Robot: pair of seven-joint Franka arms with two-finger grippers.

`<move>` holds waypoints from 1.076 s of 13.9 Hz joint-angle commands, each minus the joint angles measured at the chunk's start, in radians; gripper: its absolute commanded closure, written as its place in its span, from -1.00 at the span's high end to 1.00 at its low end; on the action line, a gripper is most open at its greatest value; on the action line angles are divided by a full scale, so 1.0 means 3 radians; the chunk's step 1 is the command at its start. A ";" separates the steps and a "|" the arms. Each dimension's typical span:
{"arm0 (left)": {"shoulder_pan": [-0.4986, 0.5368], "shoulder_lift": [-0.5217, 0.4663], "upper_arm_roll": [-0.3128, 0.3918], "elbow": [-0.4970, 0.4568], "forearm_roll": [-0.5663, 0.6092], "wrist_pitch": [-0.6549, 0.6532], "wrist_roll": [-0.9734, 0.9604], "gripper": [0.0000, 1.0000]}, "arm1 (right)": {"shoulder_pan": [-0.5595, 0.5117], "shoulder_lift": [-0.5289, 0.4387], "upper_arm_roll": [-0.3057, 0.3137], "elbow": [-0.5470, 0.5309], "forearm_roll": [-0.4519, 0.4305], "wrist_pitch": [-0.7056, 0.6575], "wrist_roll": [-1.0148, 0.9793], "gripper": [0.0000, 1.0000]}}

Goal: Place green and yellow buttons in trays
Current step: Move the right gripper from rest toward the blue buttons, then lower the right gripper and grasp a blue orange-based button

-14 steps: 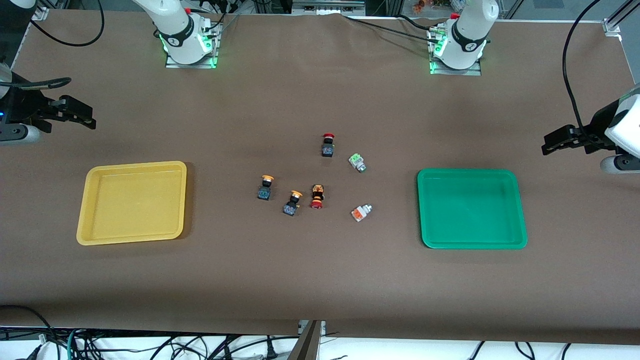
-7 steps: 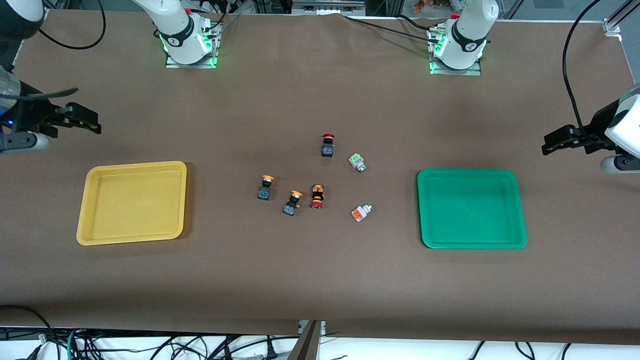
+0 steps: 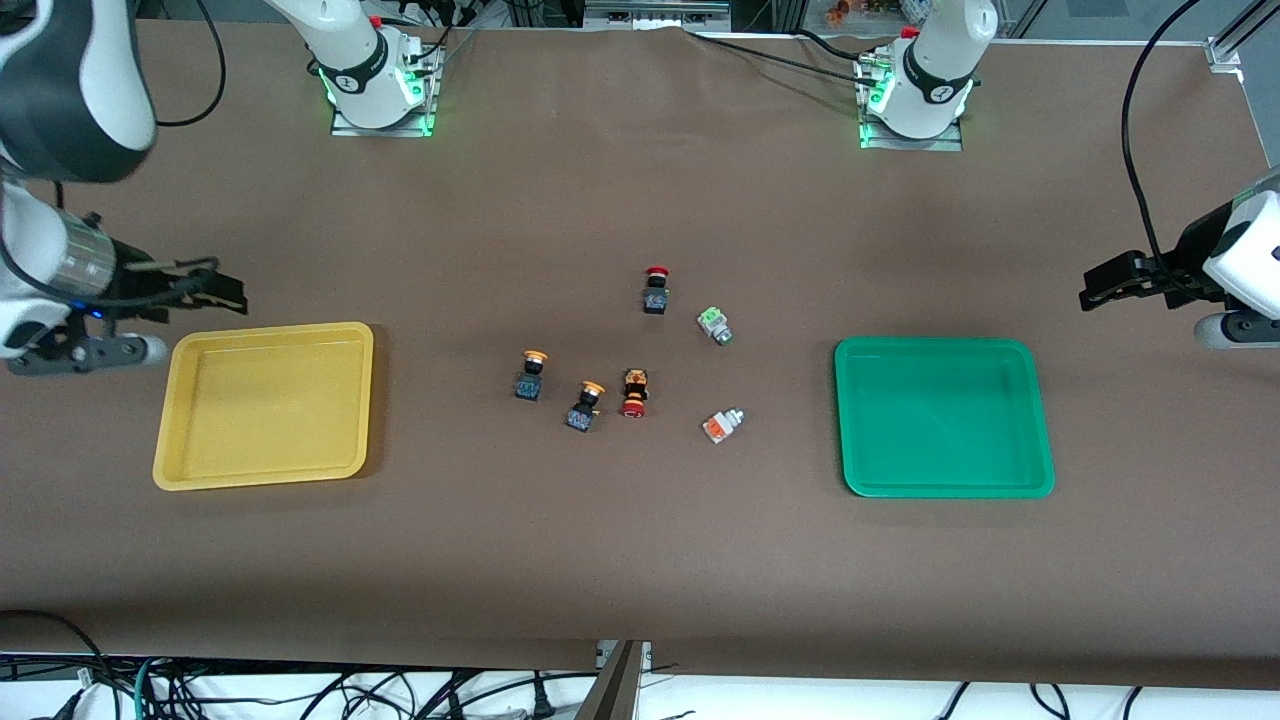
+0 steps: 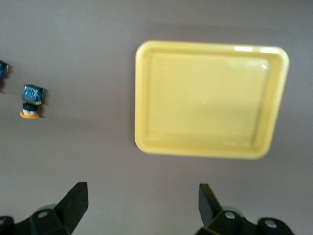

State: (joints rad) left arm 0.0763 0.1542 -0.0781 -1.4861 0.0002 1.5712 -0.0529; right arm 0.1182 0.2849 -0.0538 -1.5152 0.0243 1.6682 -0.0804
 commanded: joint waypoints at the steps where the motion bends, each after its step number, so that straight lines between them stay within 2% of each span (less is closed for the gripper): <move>1: -0.0024 0.0043 -0.0016 0.0096 0.0066 -0.0022 0.0038 1.00 | 0.0234 0.0363 0.0000 0.0071 0.0031 0.0369 0.0327 1.00; 7: -0.0019 0.0043 -0.0011 0.0101 0.0055 -0.0022 0.0038 1.00 | 0.1011 0.0967 0.0000 0.0076 0.0032 0.1188 0.1887 1.00; 11: 0.0017 0.0089 0.0005 0.0096 0.0061 -0.0017 0.0059 1.00 | 0.1313 0.1289 -0.0005 0.0045 0.0032 0.1525 0.2261 1.00; 15: 0.0001 0.0130 0.0015 0.0147 0.0055 -0.0011 0.0043 1.00 | 0.1436 0.1525 -0.0005 0.0035 0.0032 0.1843 0.2441 1.00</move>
State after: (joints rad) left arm 0.0774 0.1733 -0.0754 -1.4842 0.0003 1.5721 -0.0529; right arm 0.5307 0.7146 -0.0448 -1.5160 0.0268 2.1924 0.6325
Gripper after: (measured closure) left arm 0.000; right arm 0.000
